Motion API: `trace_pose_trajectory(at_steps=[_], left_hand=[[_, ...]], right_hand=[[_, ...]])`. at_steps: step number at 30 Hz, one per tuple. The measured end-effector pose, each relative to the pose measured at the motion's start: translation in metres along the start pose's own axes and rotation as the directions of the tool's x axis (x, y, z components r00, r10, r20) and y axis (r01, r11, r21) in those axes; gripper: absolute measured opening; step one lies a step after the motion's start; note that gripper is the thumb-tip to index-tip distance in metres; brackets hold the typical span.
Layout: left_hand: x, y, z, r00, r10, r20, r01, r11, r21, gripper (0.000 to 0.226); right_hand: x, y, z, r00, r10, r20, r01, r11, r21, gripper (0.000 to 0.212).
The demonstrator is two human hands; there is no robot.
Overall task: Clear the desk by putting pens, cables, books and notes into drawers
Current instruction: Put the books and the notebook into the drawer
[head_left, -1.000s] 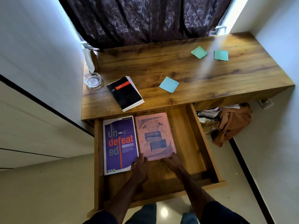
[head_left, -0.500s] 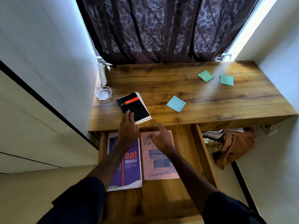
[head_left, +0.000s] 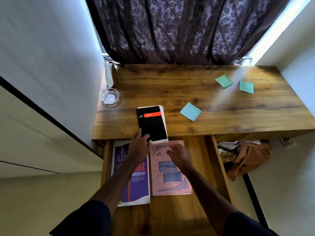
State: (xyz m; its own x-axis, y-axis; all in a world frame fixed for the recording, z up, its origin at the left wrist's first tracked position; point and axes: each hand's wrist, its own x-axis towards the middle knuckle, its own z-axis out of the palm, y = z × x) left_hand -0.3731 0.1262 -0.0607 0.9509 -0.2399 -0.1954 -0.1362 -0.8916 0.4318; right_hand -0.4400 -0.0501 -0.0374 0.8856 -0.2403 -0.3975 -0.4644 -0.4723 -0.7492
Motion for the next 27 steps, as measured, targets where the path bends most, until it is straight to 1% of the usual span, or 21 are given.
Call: trace_pose_trajectory(at_steps=[1,2,3,5,6,8,10,12,13,14,15,16,17,18,19,20,21,22,23,25,27], left_hand=[[0.001,0.000,0.000,1.000,-0.002,0.001,0.002,1.000,-0.019,0.045],[0.002,0.001,-0.001,1.000,-0.003,0.015,0.003,1.000,-0.015,0.047],[0.003,0.001,-0.001,0.999,0.000,0.035,0.000,1.000,0.016,0.052],[0.004,0.002,0.002,0.999,0.017,0.049,-0.022,0.994,0.110,0.063],[0.004,0.002,0.004,0.999,0.034,0.033,-0.038,0.987,0.156,0.065],[0.003,-0.001,0.009,0.995,0.087,-0.042,-0.078,0.980,0.185,0.056],[0.001,-0.004,0.013,0.987,0.118,-0.113,-0.107,0.990,0.093,0.042],[-0.002,-0.002,0.013,0.981,0.130,-0.142,-0.139,0.989,-0.055,0.037],[-0.004,0.000,0.012,0.977,0.144,-0.157,-0.162,0.980,-0.114,0.037],[-0.006,0.002,0.009,0.971,0.161,-0.175,-0.189,0.969,-0.161,0.037],[-0.008,0.005,0.004,0.963,0.184,-0.195,-0.223,0.953,-0.203,0.034],[-0.008,0.008,-0.003,0.951,0.219,-0.219,-0.270,0.932,-0.241,0.027],[-0.007,0.011,-0.013,0.933,0.258,-0.250,-0.324,0.904,-0.278,0.020],[-0.006,0.014,-0.025,0.912,0.295,-0.284,-0.379,0.870,-0.315,0.014],[-0.005,0.017,-0.038,0.891,0.326,-0.315,-0.428,0.833,-0.350,0.011],[-0.004,0.020,-0.051,0.875,0.344,-0.340,-0.464,0.796,-0.388,0.012],[-0.004,0.024,-0.062,0.872,0.341,-0.352,-0.476,0.762,-0.439,0.015],[-0.004,0.027,-0.071,0.883,0.319,-0.345,-0.461,0.732,-0.502,0.015],[-0.005,0.031,-0.077,0.898,0.298,-0.323,-0.435,0.705,-0.560,0.015],[-0.007,0.036,-0.080,0.913,0.293,-0.285,-0.409,0.666,-0.624,0.014],[-0.011,0.038,-0.076,0.916,0.295,-0.272,-0.402,0.652,-0.643,0.014]], right_hand=[[0.000,-0.002,0.003,0.999,0.038,0.030,-0.040,0.998,0.055,0.013],[0.001,-0.003,0.005,0.995,0.084,0.057,-0.092,0.985,0.149,0.014],[0.001,-0.004,0.007,0.988,0.128,0.087,-0.147,0.951,0.271,0.013],[0.002,-0.007,0.009,0.970,0.186,0.159,-0.241,0.840,0.487,0.011],[0.003,-0.007,0.009,0.964,0.193,0.185,-0.264,0.799,0.540,0.010],[0.006,-0.006,0.006,0.963,0.162,0.215,-0.260,0.766,0.588,0.014],[0.006,-0.006,0.000,0.963,0.105,0.246,-0.238,0.759,0.606,0.015],[0.003,-0.005,-0.009,0.974,0.051,0.219,-0.168,0.815,0.555,0.010],[0.004,-0.003,-0.013,0.986,0.023,0.165,-0.105,0.854,0.509,0.007],[0.005,-0.001,-0.017,0.996,-0.003,0.090,-0.037,0.897,0.440,0.015],[0.006,0.000,-0.021,1.000,-0.029,0.007,0.025,0.945,0.326,0.033],[0.006,-0.001,-0.027,0.995,-0.066,-0.069,0.077,0.980,0.183,0.056],[0.006,-0.002,-0.034,0.985,-0.130,-0.115,0.136,0.989,0.049,0.079],[0.005,-0.002,-0.042,0.963,-0.228,-0.141,0.222,0.973,-0.059,0.095],[0.006,-0.004,-0.050,0.923,-0.349,-0.160,0.327,0.933,-0.148,0.103],[0.007,-0.006,-0.059,0.872,-0.459,-0.173,0.421,0.881,-0.215,0.102],[0.008,-0.008,-0.067,0.830,-0.526,-0.187,0.478,0.842,-0.249,0.097],[0.007,-0.011,-0.073,0.805,-0.558,-0.201,0.509,0.824,-0.249,0.089],[0.006,-0.013,-0.077,0.800,-0.562,-0.209,0.522,0.825,-0.217,0.078],[-0.001,-0.015,-0.081,0.854,-0.487,-0.185,0.478,0.873,-0.094,0.059],[-0.011,-0.008,-0.079,0.898,-0.425,-0.114,0.426,0.904,-0.010,0.047]])
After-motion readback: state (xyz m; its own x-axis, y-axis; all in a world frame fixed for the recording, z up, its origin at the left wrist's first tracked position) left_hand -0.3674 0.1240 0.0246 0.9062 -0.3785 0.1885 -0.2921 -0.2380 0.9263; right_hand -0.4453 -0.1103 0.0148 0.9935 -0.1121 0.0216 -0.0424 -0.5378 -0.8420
